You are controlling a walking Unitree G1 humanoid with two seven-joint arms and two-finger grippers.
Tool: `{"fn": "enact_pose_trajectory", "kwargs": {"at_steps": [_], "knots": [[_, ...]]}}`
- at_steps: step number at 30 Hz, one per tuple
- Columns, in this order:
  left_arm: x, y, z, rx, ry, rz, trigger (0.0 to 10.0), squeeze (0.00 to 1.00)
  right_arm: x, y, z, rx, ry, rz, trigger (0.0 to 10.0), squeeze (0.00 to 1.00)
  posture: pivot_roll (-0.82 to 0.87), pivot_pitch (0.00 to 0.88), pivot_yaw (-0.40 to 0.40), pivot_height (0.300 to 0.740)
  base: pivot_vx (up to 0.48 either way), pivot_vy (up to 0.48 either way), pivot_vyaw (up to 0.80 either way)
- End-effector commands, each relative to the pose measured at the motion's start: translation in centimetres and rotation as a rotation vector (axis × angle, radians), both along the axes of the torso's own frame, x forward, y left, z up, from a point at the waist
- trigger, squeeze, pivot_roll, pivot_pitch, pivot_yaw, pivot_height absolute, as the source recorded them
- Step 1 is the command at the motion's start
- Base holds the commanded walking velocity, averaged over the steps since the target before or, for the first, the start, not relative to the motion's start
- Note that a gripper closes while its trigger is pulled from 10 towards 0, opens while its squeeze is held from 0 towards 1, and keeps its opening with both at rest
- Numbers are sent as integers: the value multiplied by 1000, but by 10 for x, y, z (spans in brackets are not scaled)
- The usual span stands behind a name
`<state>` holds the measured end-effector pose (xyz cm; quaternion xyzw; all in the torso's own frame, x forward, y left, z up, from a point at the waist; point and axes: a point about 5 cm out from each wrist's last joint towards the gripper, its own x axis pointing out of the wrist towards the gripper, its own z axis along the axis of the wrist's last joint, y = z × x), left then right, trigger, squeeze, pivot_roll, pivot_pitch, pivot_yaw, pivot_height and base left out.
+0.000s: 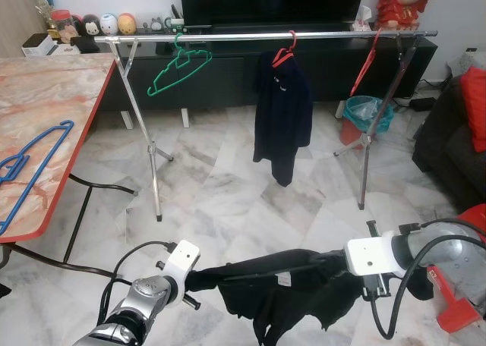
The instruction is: Hang hanger
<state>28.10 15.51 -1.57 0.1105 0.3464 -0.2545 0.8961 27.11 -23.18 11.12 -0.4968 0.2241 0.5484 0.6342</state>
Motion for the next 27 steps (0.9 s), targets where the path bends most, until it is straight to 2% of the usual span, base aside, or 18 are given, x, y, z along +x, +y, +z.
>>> {"fn": "enact_pose_trajectory", "kwargs": {"at_steps": [1,10,16,20,24,27], "knots": [[-1,26,0,67,28,38,10000,0,3,-16,5,-83,-17,-40,10000,0,-71,14,-1,740,0,0,0],[8,17,10,-1,6,2,10000,0,0,-18,-10,-192,-5,-37,10000,0,-68,17,0,740,0,0,0],[11,13,14,-50,4,-9,10000,0,3,-17,-18,-240,-36,-56,10000,0,-63,17,0,740,0,0,0],[15,9,19,-125,8,-10,10000,0,13,-8,-23,-208,-120,-131,10000,0,-63,18,1,740,0,0,0],[18,7,22,-163,4,11,10000,0,19,-2,-27,-192,-166,-178,10000,0,-63,17,4,740,0,0,0],[23,2,27,-216,-4,21,10000,0,21,14,-36,-144,-192,-212,10000,0,-59,16,7,740,0,0,0]]}}
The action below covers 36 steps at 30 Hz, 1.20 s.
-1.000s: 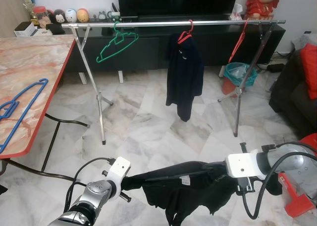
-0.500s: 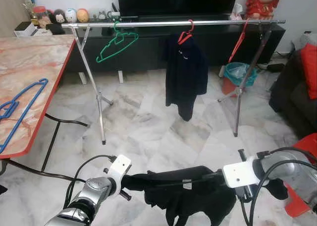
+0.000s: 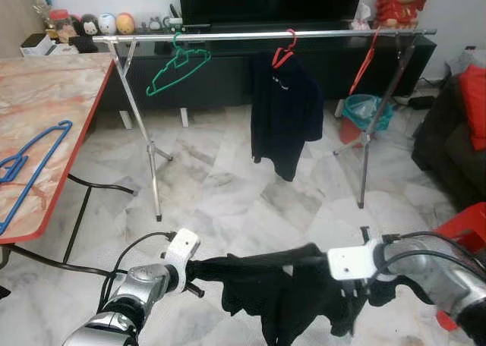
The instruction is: Hang hanger
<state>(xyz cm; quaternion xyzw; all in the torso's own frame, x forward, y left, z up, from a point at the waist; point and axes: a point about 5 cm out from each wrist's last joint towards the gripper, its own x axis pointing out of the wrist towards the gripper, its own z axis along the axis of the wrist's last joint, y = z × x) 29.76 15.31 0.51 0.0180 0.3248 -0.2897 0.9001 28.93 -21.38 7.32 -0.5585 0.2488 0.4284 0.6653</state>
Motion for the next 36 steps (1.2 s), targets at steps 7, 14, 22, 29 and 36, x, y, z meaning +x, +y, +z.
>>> {"fn": "enact_pose_trajectory", "kwargs": {"at_steps": [7,14,22,29,36], "knots": [[16,-4,18,-89,-38,29,10000,0,0,25,-7,139,-12,-24,10000,0,-52,17,14,740,0,0,0],[22,-12,27,-130,-57,24,10000,0,-16,31,-18,131,105,49,10000,0,-55,15,17,740,0,0,0],[27,-16,33,-185,-71,38,10000,0,-24,25,-39,13,142,50,10000,0,-49,15,17,740,0,0,0],[27,-15,34,-189,-69,35,10000,0,-6,5,-49,-107,-41,-147,10000,0,-42,15,19,740,0,0,0],[28,-16,36,-202,-72,31,10000,0,-13,23,-59,41,62,-157,10000,0,-32,11,22,740,0,0,0]]}}
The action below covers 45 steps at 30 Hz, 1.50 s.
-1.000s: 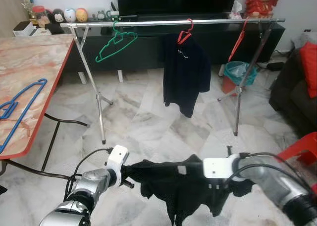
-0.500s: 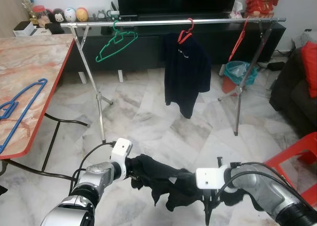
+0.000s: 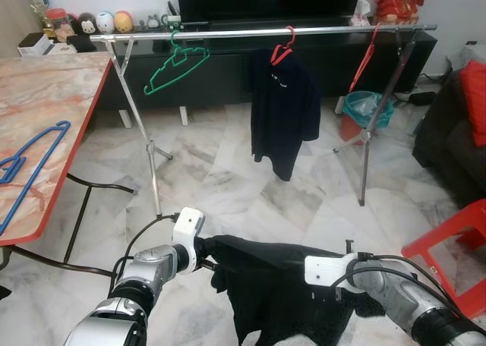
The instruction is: Hang hanger
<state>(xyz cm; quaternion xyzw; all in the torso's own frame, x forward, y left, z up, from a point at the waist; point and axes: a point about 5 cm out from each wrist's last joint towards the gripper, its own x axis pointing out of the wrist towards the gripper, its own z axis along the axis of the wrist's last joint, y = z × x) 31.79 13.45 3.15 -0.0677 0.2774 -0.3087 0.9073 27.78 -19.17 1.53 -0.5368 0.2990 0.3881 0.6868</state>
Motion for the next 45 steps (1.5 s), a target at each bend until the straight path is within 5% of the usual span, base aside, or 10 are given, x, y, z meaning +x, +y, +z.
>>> {"fn": "enact_pose_trajectory", "kwargs": {"at_steps": [1,4,7,12,17,24,28,39,45], "knots": [[8,2,11,-8,-32,8,10000,0,-5,9,-3,111,66,-10,10000,0,-32,11,23,740,0,0,0],[8,2,11,-9,-32,7,10000,0,-12,13,-7,108,122,43,10000,0,-36,6,26,740,0,0,0],[8,1,11,-17,-26,6,10000,0,-2,19,-5,161,14,-11,10000,0,-37,4,28,740,0,0,0],[7,-2,10,-25,-20,-6,10000,0,-4,27,-9,207,43,-27,10000,0,-31,1,28,740,0,0,0],[5,-4,9,-28,-10,-15,10000,0,9,25,-8,216,-95,-147,10000,0,-26,3,28,740,0,0,0],[4,-7,7,-41,5,-25,10000,0,11,28,-7,259,-127,-160,10000,0,-25,7,28,740,0,0,0],[0,-9,4,-45,20,-40,10000,0,23,31,1,354,-229,-284,10000,0,-26,9,29,740,0,0,0],[-7,-16,5,-98,25,-149,10000,0,36,22,9,406,-374,-466,10000,0,-20,11,30,740,0,0,0],[-19,-17,-9,51,38,-258,10000,0,52,22,31,535,-499,-569,10000,0,-18,11,32,740,0,0,0]]}}
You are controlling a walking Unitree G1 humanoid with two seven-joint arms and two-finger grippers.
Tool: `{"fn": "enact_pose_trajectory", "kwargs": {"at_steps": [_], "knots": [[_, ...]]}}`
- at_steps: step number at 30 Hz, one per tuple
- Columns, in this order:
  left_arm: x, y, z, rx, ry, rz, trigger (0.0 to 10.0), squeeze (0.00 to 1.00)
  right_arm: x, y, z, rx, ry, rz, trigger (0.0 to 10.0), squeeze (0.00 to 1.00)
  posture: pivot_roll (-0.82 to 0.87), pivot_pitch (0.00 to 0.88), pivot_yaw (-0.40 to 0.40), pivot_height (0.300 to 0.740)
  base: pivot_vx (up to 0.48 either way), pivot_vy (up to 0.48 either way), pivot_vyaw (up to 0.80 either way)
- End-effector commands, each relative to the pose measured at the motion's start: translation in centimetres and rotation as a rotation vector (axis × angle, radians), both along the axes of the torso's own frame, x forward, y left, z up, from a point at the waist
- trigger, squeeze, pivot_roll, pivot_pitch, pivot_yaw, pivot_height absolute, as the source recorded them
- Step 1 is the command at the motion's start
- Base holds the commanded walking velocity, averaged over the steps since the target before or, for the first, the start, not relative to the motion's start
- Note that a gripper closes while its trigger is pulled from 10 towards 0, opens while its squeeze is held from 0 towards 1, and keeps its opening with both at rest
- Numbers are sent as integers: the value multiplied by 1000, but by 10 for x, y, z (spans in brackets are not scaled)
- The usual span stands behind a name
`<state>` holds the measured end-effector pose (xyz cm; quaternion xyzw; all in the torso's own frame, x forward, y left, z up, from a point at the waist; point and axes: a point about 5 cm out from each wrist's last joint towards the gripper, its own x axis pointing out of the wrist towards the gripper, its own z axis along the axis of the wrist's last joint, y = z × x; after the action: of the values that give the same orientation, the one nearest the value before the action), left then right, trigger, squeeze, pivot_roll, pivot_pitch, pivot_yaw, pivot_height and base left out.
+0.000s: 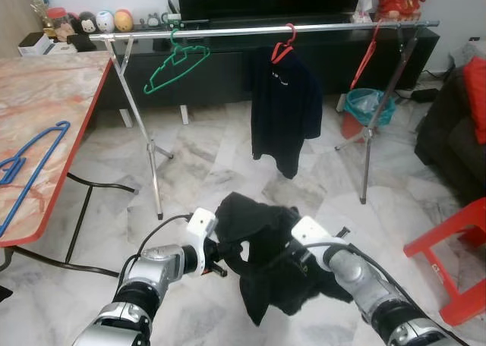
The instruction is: Hang hanger
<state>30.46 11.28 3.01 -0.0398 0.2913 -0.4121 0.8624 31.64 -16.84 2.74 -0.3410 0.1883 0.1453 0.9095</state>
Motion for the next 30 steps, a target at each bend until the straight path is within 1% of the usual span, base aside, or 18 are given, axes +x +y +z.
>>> {"fn": "enact_pose_trajectory", "kwargs": {"at_steps": [1,2,4,5,7,8,9,11,12,14,15,16,21,23,24,25,27,30], "knots": [[-7,6,-10,92,8,-40,10000,0,15,-1,21,81,-105,-69,10000,0,-18,11,32,740,0,0,0],[-11,8,-16,184,-6,-87,10000,0,17,2,25,115,-128,-77,10000,0,-18,11,32,740,0,0,0],[-17,11,-24,286,-9,-151,10000,0,20,5,29,152,-159,-87,10000,0,-15,11,33,740,0,0,0],[-19,13,-27,315,-12,-163,10000,0,21,7,31,168,-163,-86,10000,0,-16,10,34,740,0,0,0],[-19,13,-27,319,-12,-161,10000,0,22,8,32,169,-167,-85,10000,0,-16,10,34,740,0,0,0],[-19,13,-27,313,-15,-137,10000,0,23,9,33,174,-170,-80,10000,0,-17,10,35,740,0,0,0],[-16,12,-27,304,-34,-84,10000,0,24,11,34,187,-176,-79,10000,0,-16,11,34,740,0,0,0],[-15,12,-26,303,-51,-56,10000,0,24,13,34,199,-169,-76,10000,0,-16,13,34,740,0,0,0],[-14,12,-25,304,-72,-42,10000,1000,24,15,34,197,-166,-60,10000,0,-16,13,34,740,0,0,0],[-12,11,-24,296,-80,-21,10000,1000,24,15,33,192,-168,-57,10000,0,-17,13,33,740,0,0,0],[-12,11,-23,275,-76,-19,10000,1000,23,15,33,196,-167,-57,10000,0,-18,14,33,740,0,0,0],[-11,9,-21,246,-75,-21,10000,1000,23,16,33,202,-167,-56,10000,0,-19,14,33,740,0,0,0],[-12,10,-18,192,-94,-36,10000,1000,23,13,34,206,-179,-56,10000,0,-22,16,32,740,0,0,0],[-10,13,-18,195,-100,-13,10000,1000,23,14,34,207,-178,-45,10000,0,-22,16,31,740,0,0,0],[-8,19,-17,210,-114,25,10000,1000,23,14,35,204,-181,-35,10000,0,-22,16,31,740,0,0,0],[-7,21,-16,216,-120,41,10000,1000,23,14,35,204,-183,-34,10000,0,-22,16,31,740,0,0,0],[0,34,-13,251,-148,139,10000,1000,24,10,37,206,-201,-45,10000,0,-20,16,29,740,0,0,0],[3,40,-10,262,-172,176,10000,1000,24,8,38,205,-210,-46,10000,0,-21,17,30,740,0,0,0]]}}
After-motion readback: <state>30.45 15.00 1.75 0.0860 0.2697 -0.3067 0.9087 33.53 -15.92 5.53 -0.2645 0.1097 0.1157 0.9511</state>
